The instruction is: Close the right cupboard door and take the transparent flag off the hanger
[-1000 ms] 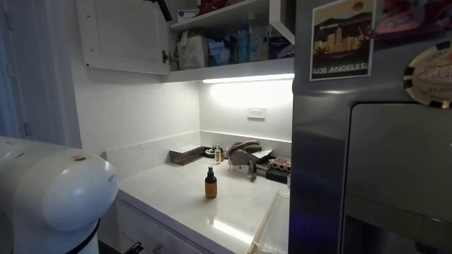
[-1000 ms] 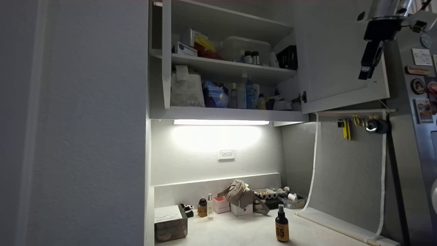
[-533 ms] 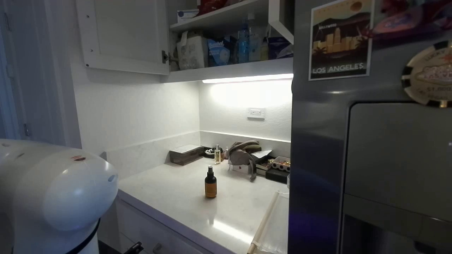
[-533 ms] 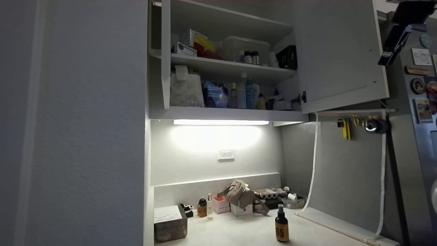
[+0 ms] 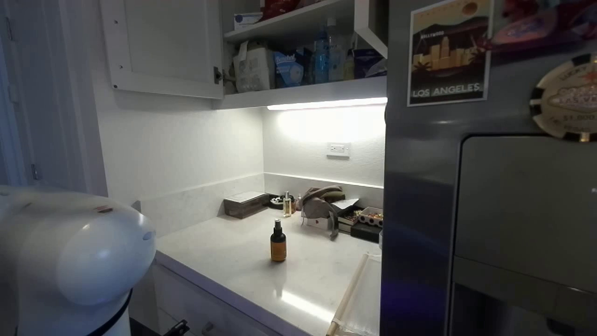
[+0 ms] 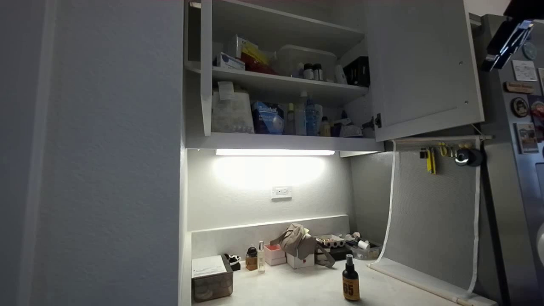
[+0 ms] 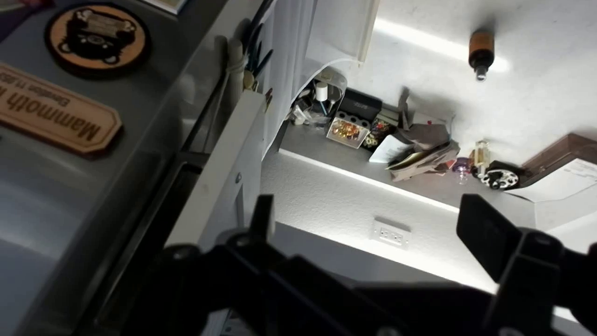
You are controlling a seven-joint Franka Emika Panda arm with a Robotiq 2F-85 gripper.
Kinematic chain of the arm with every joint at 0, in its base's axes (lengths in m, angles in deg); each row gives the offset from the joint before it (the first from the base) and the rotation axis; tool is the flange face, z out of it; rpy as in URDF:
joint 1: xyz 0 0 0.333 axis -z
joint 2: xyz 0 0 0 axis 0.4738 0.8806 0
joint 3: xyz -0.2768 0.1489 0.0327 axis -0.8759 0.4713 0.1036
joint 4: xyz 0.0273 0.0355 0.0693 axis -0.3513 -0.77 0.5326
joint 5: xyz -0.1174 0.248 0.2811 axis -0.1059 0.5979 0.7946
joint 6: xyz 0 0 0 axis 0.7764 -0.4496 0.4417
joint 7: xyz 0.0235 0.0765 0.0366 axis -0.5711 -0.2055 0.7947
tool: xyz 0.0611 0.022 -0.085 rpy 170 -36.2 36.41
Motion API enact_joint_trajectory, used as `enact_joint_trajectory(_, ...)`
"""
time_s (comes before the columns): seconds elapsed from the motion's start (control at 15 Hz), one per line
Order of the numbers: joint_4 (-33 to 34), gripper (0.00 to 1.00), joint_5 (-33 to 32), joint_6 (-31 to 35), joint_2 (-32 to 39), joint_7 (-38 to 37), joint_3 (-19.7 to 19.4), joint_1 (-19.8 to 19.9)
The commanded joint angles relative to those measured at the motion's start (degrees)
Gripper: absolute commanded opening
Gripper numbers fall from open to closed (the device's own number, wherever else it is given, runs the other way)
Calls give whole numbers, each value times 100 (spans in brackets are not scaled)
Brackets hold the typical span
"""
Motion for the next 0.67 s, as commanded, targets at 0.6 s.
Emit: enact_joint_trajectory(0.6, -908, 100, -322, 1881, -27, -1165, -154, 444)
